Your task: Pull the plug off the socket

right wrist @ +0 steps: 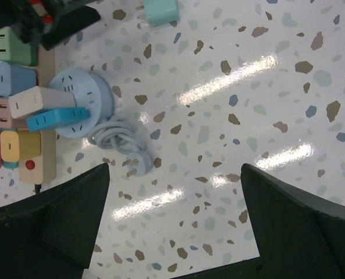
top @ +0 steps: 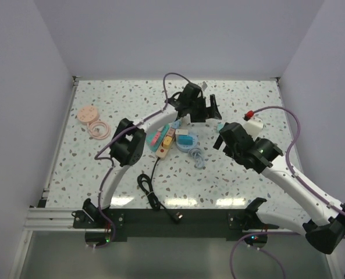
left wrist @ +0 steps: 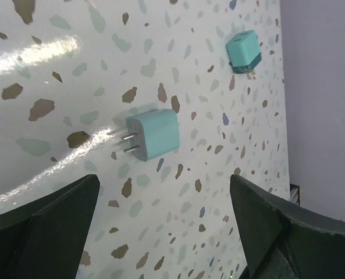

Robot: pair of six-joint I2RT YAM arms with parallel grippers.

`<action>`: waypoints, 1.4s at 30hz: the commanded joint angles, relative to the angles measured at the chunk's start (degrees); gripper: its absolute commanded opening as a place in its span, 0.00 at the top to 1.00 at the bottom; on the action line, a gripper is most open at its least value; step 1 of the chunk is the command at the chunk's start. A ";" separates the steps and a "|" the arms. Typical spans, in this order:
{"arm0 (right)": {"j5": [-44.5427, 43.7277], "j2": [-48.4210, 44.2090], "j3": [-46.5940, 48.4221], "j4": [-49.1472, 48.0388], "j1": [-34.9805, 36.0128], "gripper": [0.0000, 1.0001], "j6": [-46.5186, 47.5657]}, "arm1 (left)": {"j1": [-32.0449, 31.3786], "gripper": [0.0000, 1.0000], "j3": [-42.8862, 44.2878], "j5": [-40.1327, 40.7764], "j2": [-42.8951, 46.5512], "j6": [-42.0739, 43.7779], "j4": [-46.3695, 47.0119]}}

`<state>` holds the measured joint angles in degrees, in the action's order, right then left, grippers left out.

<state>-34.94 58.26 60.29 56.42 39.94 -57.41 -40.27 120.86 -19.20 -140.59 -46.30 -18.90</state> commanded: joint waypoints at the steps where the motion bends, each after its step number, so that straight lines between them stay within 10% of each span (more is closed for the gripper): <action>1: -3.55 1.33 2.28 0.26 -0.83 0.02 -0.07 | 3.61 0.00 -1.76 0.91 11.29 2.35 2.81; 7: 2.14 5.71 1.41 -7.79 -5.48 0.21 6.14 | 9.94 0.14 -13.44 3.47 28.69 5.96 3.86; 12: 10.41 19.83 6.48 -13.97 -9.96 0.99 12.57 | 13.29 0.42 -27.24 7.31 44.33 10.52 0.62; 16: 12.61 29.42 11.16 -17.21 -12.08 1.00 15.39 | 14.52 0.61 -38.22 8.48 54.35 11.76 -1.41; 23: 17.00 43.84 18.10 -19.16 -17.26 1.00 17.94 | 15.84 0.62 -53.60 11.72 67.71 11.15 -3.16; 42: 8.67 61.54 33.66 -9.67 -35.89 1.00 19.96 | 16.63 0.62 -61.26 14.81 66.59 8.77 -2.03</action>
<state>-20.95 118.52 91.70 42.41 7.40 -37.89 -24.01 60.62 -3.27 -73.93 -36.88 -23.22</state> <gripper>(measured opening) 0.007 0.384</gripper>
